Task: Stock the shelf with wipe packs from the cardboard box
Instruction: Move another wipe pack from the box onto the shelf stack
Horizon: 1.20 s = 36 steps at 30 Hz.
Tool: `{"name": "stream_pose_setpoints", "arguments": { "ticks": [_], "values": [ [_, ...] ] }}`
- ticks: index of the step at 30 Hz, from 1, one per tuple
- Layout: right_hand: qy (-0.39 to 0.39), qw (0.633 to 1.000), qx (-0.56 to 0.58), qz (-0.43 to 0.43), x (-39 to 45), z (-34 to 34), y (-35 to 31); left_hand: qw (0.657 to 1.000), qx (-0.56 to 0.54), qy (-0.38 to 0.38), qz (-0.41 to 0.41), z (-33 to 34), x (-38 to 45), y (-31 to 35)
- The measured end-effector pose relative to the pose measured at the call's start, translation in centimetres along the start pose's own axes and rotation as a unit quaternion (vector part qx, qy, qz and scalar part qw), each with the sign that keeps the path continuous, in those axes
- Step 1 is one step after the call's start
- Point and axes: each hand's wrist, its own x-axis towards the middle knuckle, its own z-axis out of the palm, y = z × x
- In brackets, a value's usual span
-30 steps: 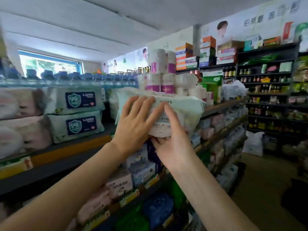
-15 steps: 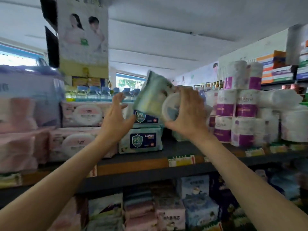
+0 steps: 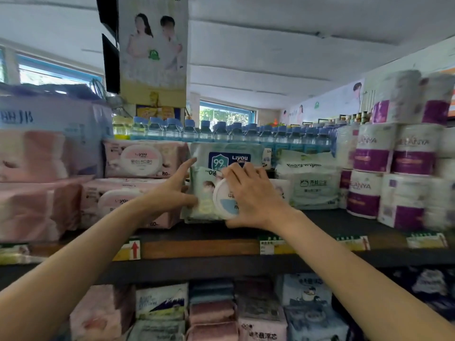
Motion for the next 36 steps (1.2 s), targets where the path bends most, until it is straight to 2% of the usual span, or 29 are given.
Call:
{"name": "stream_pose_setpoints", "arguments": {
  "ticks": [3,5,8,12,14,16,23,25,27,29,31,33,36],
  "values": [
    [-0.022,0.999,0.014,-0.041,-0.2,0.7,0.4,0.997,-0.045,-0.043,-0.041,-0.2,-0.2,0.5],
    [-0.073,0.990,0.110,-0.048,-0.1,0.4,1.0,0.995,0.038,-0.063,-0.060,0.1,-0.2,0.5],
    [-0.148,0.940,0.304,0.040,0.3,-1.1,3.1,0.985,0.156,-0.039,-0.058,0.1,0.4,0.1],
    [-0.200,0.914,0.314,0.161,-0.8,-1.1,6.2,0.979,0.193,-0.049,-0.050,-0.7,0.9,-0.1],
    [-0.231,0.888,0.342,0.205,-1.5,-0.4,6.5,0.979,0.193,-0.041,-0.046,-0.7,1.1,-0.4],
    [-0.214,0.865,0.382,0.243,-1.9,0.2,6.0,0.981,0.188,-0.028,-0.032,-0.6,1.1,-0.7],
    [-0.160,0.867,0.380,0.279,-2.0,-0.2,4.8,0.979,0.199,-0.025,-0.019,-0.9,1.0,-0.9],
    [-0.153,0.836,0.418,0.320,-2.8,-0.3,4.9,0.979,0.197,-0.042,-0.027,-1.1,0.9,-0.4],
    [-0.158,0.774,0.483,0.378,-3.9,-0.4,5.1,0.980,0.183,-0.058,-0.045,-1.2,0.8,-0.3],
    [-0.171,0.739,0.502,0.416,-4.5,-0.4,4.8,0.979,0.179,-0.073,-0.058,-0.9,0.6,-0.2],
    [-0.148,0.740,0.485,0.442,-4.6,-0.2,4.3,0.977,0.194,-0.076,-0.055,-0.7,0.6,-0.2],
    [-0.099,0.762,0.463,0.441,-4.3,-0.5,3.6,0.969,0.228,-0.080,-0.049,-1.0,0.9,0.1],
    [-0.030,0.763,0.496,0.413,-4.2,-1.4,3.4,0.932,0.338,-0.118,-0.060,-2.1,0.7,1.3]
  ]
}}
